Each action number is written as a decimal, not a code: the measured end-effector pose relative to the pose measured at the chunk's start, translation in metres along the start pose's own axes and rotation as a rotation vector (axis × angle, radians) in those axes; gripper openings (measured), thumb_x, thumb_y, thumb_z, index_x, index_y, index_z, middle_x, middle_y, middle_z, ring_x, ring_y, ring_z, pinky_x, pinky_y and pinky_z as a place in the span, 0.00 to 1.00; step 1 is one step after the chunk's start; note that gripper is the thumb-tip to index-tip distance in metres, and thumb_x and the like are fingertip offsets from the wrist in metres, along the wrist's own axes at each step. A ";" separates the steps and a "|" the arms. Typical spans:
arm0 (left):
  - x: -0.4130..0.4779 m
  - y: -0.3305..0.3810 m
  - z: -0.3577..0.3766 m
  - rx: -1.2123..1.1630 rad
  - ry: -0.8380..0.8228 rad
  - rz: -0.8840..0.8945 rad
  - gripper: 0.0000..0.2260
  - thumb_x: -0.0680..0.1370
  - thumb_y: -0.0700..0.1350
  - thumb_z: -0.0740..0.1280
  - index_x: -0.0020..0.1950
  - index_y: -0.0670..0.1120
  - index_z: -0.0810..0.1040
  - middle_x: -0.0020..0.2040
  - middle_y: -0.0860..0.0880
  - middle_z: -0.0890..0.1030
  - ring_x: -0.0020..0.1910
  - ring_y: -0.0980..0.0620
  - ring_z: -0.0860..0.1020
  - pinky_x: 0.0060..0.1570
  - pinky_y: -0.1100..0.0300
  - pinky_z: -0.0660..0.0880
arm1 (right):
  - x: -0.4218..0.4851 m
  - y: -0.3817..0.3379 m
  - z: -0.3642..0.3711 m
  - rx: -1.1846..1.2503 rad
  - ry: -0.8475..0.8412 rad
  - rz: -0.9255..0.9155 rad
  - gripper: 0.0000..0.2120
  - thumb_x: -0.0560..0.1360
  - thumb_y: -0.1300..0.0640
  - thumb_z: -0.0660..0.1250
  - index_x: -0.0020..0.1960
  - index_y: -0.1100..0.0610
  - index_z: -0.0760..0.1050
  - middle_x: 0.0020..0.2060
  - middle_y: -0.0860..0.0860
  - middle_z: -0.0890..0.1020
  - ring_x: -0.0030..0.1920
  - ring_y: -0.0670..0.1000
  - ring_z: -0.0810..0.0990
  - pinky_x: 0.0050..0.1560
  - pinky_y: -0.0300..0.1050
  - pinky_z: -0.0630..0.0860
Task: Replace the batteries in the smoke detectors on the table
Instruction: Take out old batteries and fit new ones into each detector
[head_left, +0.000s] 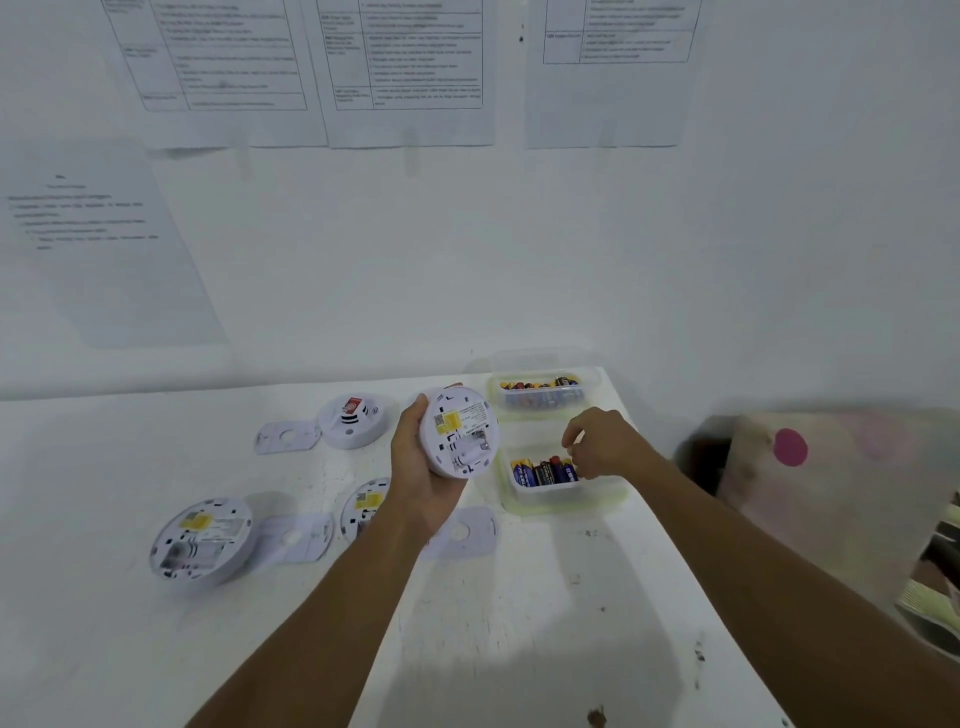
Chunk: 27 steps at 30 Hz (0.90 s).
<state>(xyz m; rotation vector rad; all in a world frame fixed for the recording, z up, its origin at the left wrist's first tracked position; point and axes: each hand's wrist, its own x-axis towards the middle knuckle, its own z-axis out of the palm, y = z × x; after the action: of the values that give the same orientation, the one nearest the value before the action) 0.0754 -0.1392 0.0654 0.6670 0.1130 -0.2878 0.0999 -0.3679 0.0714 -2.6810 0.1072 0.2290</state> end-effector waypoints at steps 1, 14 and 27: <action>0.000 0.001 -0.001 -0.001 -0.006 0.002 0.30 0.72 0.58 0.64 0.71 0.44 0.73 0.69 0.39 0.75 0.70 0.40 0.71 0.68 0.46 0.69 | 0.001 0.002 0.001 0.041 0.005 0.008 0.08 0.70 0.67 0.68 0.45 0.55 0.79 0.47 0.56 0.83 0.44 0.56 0.85 0.45 0.47 0.82; -0.020 0.055 -0.027 0.161 -0.082 0.041 0.21 0.73 0.53 0.61 0.54 0.41 0.84 0.58 0.37 0.82 0.54 0.40 0.81 0.60 0.45 0.74 | -0.040 -0.124 0.033 0.789 0.118 -0.313 0.05 0.74 0.55 0.72 0.47 0.55 0.79 0.41 0.52 0.85 0.36 0.46 0.81 0.33 0.40 0.77; -0.033 0.209 -0.154 0.797 0.234 0.343 0.05 0.77 0.41 0.70 0.52 0.43 0.78 0.50 0.40 0.83 0.44 0.43 0.83 0.42 0.50 0.79 | -0.012 -0.279 0.126 1.045 0.095 -0.147 0.07 0.74 0.55 0.72 0.49 0.57 0.78 0.38 0.54 0.85 0.34 0.50 0.83 0.38 0.46 0.82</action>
<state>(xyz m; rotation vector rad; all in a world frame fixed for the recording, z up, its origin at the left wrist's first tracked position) 0.1047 0.1207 0.0749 1.4924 0.1037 0.0964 0.1008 -0.0615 0.0803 -1.6463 0.0377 -0.0165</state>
